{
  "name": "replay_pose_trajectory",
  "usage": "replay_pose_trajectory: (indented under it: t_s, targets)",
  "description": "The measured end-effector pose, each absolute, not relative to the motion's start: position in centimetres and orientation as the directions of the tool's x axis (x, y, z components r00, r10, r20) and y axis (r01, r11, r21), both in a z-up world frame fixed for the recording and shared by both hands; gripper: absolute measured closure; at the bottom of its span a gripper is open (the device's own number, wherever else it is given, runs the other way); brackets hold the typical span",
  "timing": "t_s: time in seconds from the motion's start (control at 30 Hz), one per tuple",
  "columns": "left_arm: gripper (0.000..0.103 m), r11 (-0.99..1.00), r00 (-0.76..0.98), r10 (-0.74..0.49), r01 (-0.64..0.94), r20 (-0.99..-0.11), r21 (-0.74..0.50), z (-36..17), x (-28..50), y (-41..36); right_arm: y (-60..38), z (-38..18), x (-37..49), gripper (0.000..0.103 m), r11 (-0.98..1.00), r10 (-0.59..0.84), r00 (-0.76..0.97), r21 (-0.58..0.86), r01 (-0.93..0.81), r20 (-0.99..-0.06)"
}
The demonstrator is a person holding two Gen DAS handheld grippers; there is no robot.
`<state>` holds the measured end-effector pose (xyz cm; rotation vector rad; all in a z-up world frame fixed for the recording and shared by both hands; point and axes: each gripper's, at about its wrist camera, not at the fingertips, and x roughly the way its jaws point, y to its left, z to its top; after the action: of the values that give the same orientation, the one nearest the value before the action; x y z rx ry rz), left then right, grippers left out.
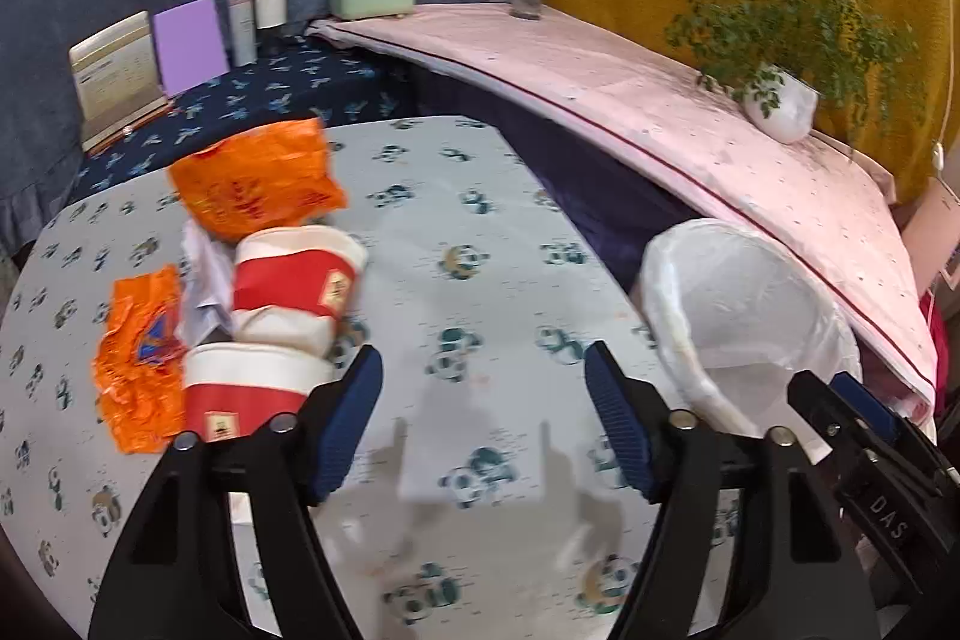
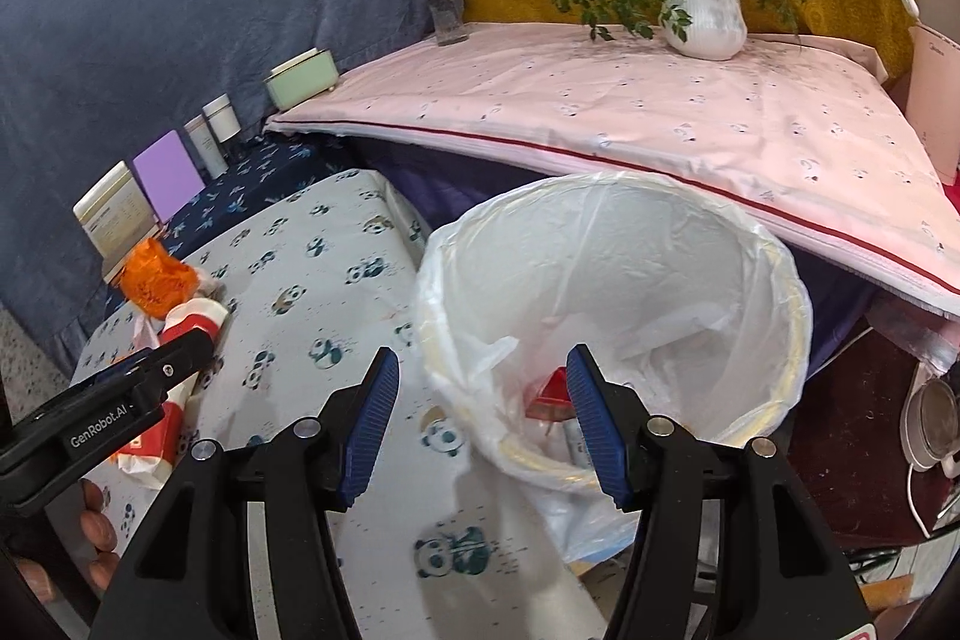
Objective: Collect trash
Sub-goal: 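Move both open tools back over the table toward the red-white paper cups, then grasp the large red-white paper cup with the left tool and lift it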
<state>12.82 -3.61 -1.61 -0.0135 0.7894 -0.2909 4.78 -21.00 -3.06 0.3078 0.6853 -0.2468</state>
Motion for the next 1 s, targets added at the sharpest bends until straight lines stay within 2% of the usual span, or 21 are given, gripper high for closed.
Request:
replay_pose_trajectory:
  t_s: [0.23, 0.63, 1.0]
  targets:
    - [0.03, 0.979, 0.67, -0.192, 0.182, -0.717, -0.093, -2.9, 12.6, 0.0, -18.1, -3.3, 5.4, 0.046, 0.942, -0.086, 0.745, 0.189, 0.277, -0.662]
    - [0.016, 0.993, 0.66, -0.116, 0.101, -0.742, -0.066, -5.4, 12.8, 3.3, -14.8, -3.9, 6.6, 0.046, 0.957, -0.054, 0.733, 0.174, 0.231, -0.679]
    - [0.015, 0.993, 0.614, -0.117, 0.075, -0.78, -0.09, -7.2, 13.9, 4.4, -13.5, -4.7, 7.8, 0.046, 0.964, -0.04, 0.718, 0.163, 0.212, -0.695]
